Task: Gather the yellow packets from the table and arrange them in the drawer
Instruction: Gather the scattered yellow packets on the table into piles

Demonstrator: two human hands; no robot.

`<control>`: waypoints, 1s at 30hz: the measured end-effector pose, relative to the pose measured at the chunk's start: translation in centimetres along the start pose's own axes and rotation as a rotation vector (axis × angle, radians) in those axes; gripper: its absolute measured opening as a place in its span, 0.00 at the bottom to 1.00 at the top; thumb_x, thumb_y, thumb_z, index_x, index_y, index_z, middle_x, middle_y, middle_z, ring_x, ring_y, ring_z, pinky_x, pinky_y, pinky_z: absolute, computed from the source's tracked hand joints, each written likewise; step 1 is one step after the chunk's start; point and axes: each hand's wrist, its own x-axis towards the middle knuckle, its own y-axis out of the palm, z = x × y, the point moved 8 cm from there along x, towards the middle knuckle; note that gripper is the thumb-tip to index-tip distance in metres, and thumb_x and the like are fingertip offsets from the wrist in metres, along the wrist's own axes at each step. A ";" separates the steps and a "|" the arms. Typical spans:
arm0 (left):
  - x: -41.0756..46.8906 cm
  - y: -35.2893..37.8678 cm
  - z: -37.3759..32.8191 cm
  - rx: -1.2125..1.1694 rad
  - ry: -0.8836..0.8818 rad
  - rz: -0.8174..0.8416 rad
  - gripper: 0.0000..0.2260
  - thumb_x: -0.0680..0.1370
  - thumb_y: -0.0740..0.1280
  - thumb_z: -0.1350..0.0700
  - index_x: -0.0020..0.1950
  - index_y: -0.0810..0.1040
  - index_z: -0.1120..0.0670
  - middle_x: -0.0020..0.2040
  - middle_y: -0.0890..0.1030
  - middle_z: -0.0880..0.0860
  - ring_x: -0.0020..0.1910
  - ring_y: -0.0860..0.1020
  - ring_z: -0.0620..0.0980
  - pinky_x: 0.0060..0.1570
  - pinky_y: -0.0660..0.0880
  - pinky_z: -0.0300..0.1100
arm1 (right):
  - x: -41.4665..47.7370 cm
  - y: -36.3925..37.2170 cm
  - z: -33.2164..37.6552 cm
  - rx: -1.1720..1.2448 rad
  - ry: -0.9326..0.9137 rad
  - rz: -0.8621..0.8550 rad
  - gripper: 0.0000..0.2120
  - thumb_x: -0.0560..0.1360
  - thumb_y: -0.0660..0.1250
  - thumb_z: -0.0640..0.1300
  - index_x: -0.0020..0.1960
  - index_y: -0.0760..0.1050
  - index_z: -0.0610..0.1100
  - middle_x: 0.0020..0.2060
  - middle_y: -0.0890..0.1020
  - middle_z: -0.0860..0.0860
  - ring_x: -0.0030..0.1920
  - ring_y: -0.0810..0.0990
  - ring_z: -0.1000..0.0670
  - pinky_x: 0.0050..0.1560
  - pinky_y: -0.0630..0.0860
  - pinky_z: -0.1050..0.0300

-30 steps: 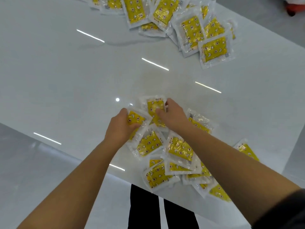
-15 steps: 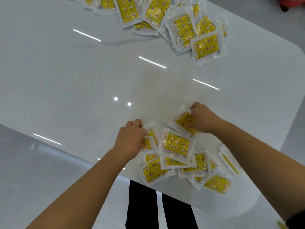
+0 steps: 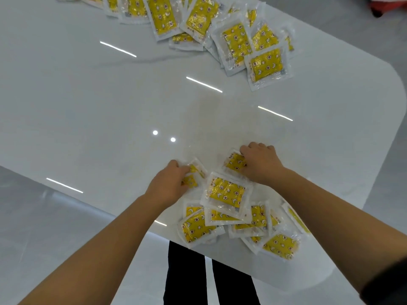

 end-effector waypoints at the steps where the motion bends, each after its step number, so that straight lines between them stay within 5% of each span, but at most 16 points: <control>1: 0.2 -0.6 -0.1 -0.058 -0.014 -0.013 0.16 0.75 0.68 0.53 0.63 0.76 0.51 0.50 0.69 0.51 0.45 0.74 0.51 0.43 0.70 0.40 | -0.1 0.1 -0.2 0.074 -0.012 0.024 0.09 0.76 0.63 0.47 0.53 0.69 0.44 0.51 0.72 0.47 0.49 0.74 0.44 0.48 0.68 0.53; 6: 1.8 -4.6 -0.5 -0.282 -0.148 -0.098 0.14 0.73 0.71 0.55 0.58 0.78 0.52 0.45 0.77 0.49 0.44 0.75 0.48 0.42 0.68 0.38 | 0.1 -1.2 -2.9 0.540 0.097 0.046 0.08 0.72 0.66 0.39 0.40 0.67 0.43 0.39 0.71 0.47 0.41 0.70 0.46 0.34 0.65 0.58; 9: 3.7 -6.8 -1.6 -0.396 -0.168 -0.133 0.16 0.73 0.72 0.54 0.59 0.73 0.51 0.48 0.77 0.49 0.47 0.76 0.49 0.40 0.71 0.39 | 0.9 -2.6 -5.3 0.883 0.242 0.006 0.11 0.71 0.69 0.40 0.52 0.75 0.38 0.47 0.80 0.43 0.46 0.79 0.43 0.46 0.78 0.50; 12: 6.5 -8.8 -2.9 -0.527 -0.174 -0.157 0.22 0.72 0.74 0.54 0.59 0.65 0.49 0.48 0.75 0.50 0.41 0.76 0.46 0.32 0.71 0.37 | 2.5 -4.2 -6.9 1.213 0.334 -0.052 0.13 0.71 0.70 0.36 0.55 0.75 0.41 0.52 0.81 0.42 0.52 0.81 0.42 0.55 0.79 0.43; 16: 10.7 -13.0 -4.0 -0.649 -0.164 -0.234 0.37 0.70 0.76 0.54 0.72 0.58 0.47 0.57 0.73 0.50 0.51 0.77 0.50 0.47 0.76 0.44 | 6.2 -7.3 -7.4 1.548 0.376 -0.169 0.19 0.71 0.72 0.34 0.60 0.74 0.41 0.54 0.82 0.43 0.53 0.83 0.43 0.55 0.79 0.43; 18: 12.6 -15.8 -3.9 -0.693 -0.156 -0.307 0.33 0.71 0.75 0.53 0.71 0.63 0.50 0.59 0.74 0.50 0.53 0.76 0.49 0.49 0.74 0.43 | 8.1 -9.4 -6.9 1.673 0.339 -0.240 0.20 0.71 0.71 0.33 0.61 0.74 0.42 0.54 0.82 0.43 0.54 0.82 0.43 0.55 0.79 0.42; 23: 16.3 -23.0 -2.0 -0.870 -0.137 -0.500 0.25 0.73 0.73 0.53 0.67 0.68 0.53 0.60 0.76 0.52 0.53 0.78 0.49 0.35 0.74 0.35 | 12.8 -14.7 -4.8 1.713 0.342 -0.353 0.16 0.68 0.75 0.38 0.51 0.73 0.49 0.51 0.82 0.47 0.52 0.83 0.44 0.55 0.79 0.40; 25: 17.7 -25.8 -0.8 -0.916 -0.177 -0.545 0.23 0.76 0.70 0.52 0.67 0.66 0.54 0.59 0.75 0.52 0.53 0.77 0.49 0.35 0.73 0.35 | 14.9 -17.2 -3.7 1.709 0.327 -0.374 0.27 0.62 0.78 0.44 0.58 0.72 0.46 0.56 0.80 0.45 0.54 0.82 0.43 0.55 0.79 0.39; 27: 19.3 -28.4 0.5 -0.917 -0.189 -0.580 0.22 0.77 0.68 0.51 0.67 0.66 0.55 0.58 0.75 0.51 0.55 0.77 0.49 0.41 0.77 0.39 | 16.8 -19.6 -3.0 1.680 0.321 -0.414 0.39 0.57 0.77 0.51 0.65 0.68 0.44 0.61 0.77 0.45 0.56 0.81 0.43 0.56 0.78 0.40; 30: 21.1 -30.6 2.4 -0.824 -0.220 -0.609 0.21 0.76 0.69 0.50 0.65 0.68 0.55 0.59 0.76 0.54 0.57 0.78 0.53 0.56 0.77 0.49 | 18.9 -21.7 -2.3 1.526 0.369 -0.456 0.26 0.66 0.73 0.47 0.60 0.68 0.44 0.58 0.79 0.45 0.55 0.80 0.43 0.53 0.80 0.45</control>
